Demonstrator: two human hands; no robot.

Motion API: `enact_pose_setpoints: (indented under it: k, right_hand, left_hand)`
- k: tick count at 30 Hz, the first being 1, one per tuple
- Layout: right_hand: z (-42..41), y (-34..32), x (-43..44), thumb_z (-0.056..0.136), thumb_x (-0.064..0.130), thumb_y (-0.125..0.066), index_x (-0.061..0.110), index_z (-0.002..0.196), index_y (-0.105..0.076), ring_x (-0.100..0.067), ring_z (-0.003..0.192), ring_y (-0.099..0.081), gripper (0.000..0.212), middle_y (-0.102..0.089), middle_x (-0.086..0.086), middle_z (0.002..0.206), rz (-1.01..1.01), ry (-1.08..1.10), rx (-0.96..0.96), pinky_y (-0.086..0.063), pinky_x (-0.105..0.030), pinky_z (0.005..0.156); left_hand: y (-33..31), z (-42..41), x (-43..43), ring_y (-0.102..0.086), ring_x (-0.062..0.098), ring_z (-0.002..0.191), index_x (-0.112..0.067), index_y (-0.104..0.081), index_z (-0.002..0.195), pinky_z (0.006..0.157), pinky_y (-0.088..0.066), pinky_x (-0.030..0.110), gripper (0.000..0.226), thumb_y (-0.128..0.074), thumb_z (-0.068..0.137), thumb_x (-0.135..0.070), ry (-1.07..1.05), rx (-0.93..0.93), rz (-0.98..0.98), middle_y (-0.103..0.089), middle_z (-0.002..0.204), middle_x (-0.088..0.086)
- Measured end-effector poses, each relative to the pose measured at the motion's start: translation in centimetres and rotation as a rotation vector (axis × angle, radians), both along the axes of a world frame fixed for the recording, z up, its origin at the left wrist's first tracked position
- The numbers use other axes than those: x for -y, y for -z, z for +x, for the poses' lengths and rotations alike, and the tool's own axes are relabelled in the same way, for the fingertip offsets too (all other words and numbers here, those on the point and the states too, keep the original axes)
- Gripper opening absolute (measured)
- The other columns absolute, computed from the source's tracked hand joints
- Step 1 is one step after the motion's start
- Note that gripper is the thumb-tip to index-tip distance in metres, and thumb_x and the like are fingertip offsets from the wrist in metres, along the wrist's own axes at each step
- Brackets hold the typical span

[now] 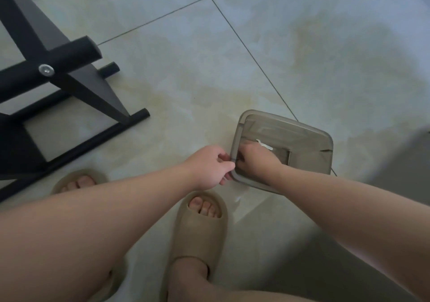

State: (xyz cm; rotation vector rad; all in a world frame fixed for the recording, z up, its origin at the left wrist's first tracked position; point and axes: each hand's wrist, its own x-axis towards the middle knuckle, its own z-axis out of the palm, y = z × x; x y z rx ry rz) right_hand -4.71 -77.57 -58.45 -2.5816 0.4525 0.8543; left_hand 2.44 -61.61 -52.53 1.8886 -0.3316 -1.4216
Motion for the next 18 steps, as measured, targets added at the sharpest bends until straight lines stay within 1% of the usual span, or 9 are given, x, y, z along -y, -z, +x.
enact_pose_setpoints:
  k: [2, 4, 6, 8, 10, 12, 14, 16, 18]
  right_hand:
    - [-0.2, -0.7, -0.1, 0.09, 0.023, -0.06, 0.013, 0.097, -0.06, -0.032, 0.095, -0.06, 0.012, -0.061, -0.008, 0.101, -0.003, 0.024, 0.047, -0.051, -0.038, 0.074]
    - [-0.3, -1.8, 0.1, 0.085, 0.019, -0.061, 0.018, 0.085, -0.052, -0.033, 0.084, -0.058, 0.009, -0.059, -0.004, 0.088, 0.04, 0.086, 0.103, -0.049, -0.037, 0.068]
    - [-0.5, -3.2, 0.5, 0.081, 0.012, -0.063, 0.023, 0.074, -0.042, -0.03, 0.074, -0.052, 0.024, -0.054, 0.002, 0.074, 0.096, 0.131, 0.148, -0.039, -0.034, 0.06]
    - [-0.6, -5.1, 0.7, 0.08, 0.008, -0.063, 0.026, 0.071, -0.039, -0.026, 0.07, -0.049, 0.031, -0.05, 0.007, 0.068, 0.12, 0.136, 0.17, -0.033, -0.032, 0.058]
    - [-0.5, -7.2, 1.0, 0.081, 0.006, -0.061, 0.023, 0.075, -0.046, -0.023, 0.068, -0.05, 0.024, -0.053, 0.009, 0.067, 0.142, 0.117, 0.183, -0.035, -0.028, 0.058]
    - [-0.1, -9.9, 0.9, 0.084, 0.006, -0.06, 0.02, 0.082, -0.054, -0.02, 0.066, -0.052, 0.015, -0.057, 0.009, 0.069, 0.156, 0.122, 0.216, -0.038, -0.016, 0.054]
    - [0.7, -12.9, -0.1, 0.085, 0.006, -0.061, 0.022, 0.084, -0.058, -0.019, 0.068, -0.058, 0.016, -0.062, 0.007, 0.072, 0.165, 0.159, 0.278, -0.043, -0.013, 0.056]
    - [1.9, -16.2, -1.8, 0.086, 0.006, -0.065, 0.023, 0.082, -0.06, -0.016, 0.073, -0.062, 0.018, -0.066, 0.005, 0.076, 0.189, 0.198, 0.373, -0.047, -0.018, 0.065]
    - [3.5, -19.7, -3.9, 0.087, 0.008, -0.069, 0.026, 0.078, -0.061, -0.01, 0.073, -0.06, 0.022, -0.066, 0.006, 0.076, 0.246, 0.214, 0.446, -0.044, -0.016, 0.067]
  left_hand:
    - [-0.1, 0.0, -0.1, -0.062, 0.019, 0.063, -0.014, -0.06, 0.086, 0.064, -0.055, 0.024, 0.016, -0.055, 0.1, -0.014, 0.003, 0.005, 0.005, -0.068, 0.075, 0.003]
    - [-0.3, 0.0, -0.4, -0.061, 0.022, 0.066, -0.009, -0.065, 0.092, 0.081, -0.056, 0.037, 0.014, -0.056, 0.1, -0.016, 0.007, 0.012, 0.018, -0.069, 0.075, 0.002]
    - [-0.7, 0.0, -0.8, -0.061, 0.023, 0.069, -0.003, -0.069, 0.1, 0.087, -0.056, 0.041, 0.02, -0.058, 0.099, -0.02, 0.033, 0.043, 0.054, -0.073, 0.082, 0.005]
    - [-1.8, 0.4, -1.4, -0.062, 0.026, 0.075, 0.0, -0.069, 0.105, 0.086, -0.054, 0.04, 0.027, -0.058, 0.099, -0.023, 0.08, 0.094, 0.105, -0.074, 0.095, 0.014]
    - [-3.4, 1.4, -2.1, -0.063, 0.028, 0.081, 0.001, -0.069, 0.105, 0.075, -0.052, 0.033, 0.03, -0.056, 0.099, -0.025, 0.16, 0.145, 0.157, -0.073, 0.103, 0.018]
    - [-5.5, 2.8, -2.6, -0.062, 0.026, 0.082, -0.003, -0.069, 0.105, 0.069, -0.049, 0.027, 0.027, -0.055, 0.1, -0.025, 0.21, 0.166, 0.212, -0.072, 0.109, 0.017]
    - [-8.0, 4.2, -3.3, -0.066, 0.026, 0.085, -0.007, -0.068, 0.111, 0.078, -0.056, 0.033, 0.024, -0.055, 0.1, -0.024, 0.151, 0.146, 0.248, -0.072, 0.111, 0.013]
    - [-10.8, 5.6, -4.3, -0.07, 0.027, 0.094, -0.005, -0.063, 0.117, 0.087, -0.058, 0.039, 0.024, -0.049, 0.104, -0.02, 0.066, 0.114, 0.228, -0.071, 0.108, 0.008]
    - [-13.5, 6.8, -5.9, -0.072, 0.026, 0.095, -0.004, -0.059, 0.119, 0.082, -0.059, 0.038, 0.025, -0.042, 0.106, -0.019, -0.039, 0.063, 0.185, -0.068, 0.101, 0.004]
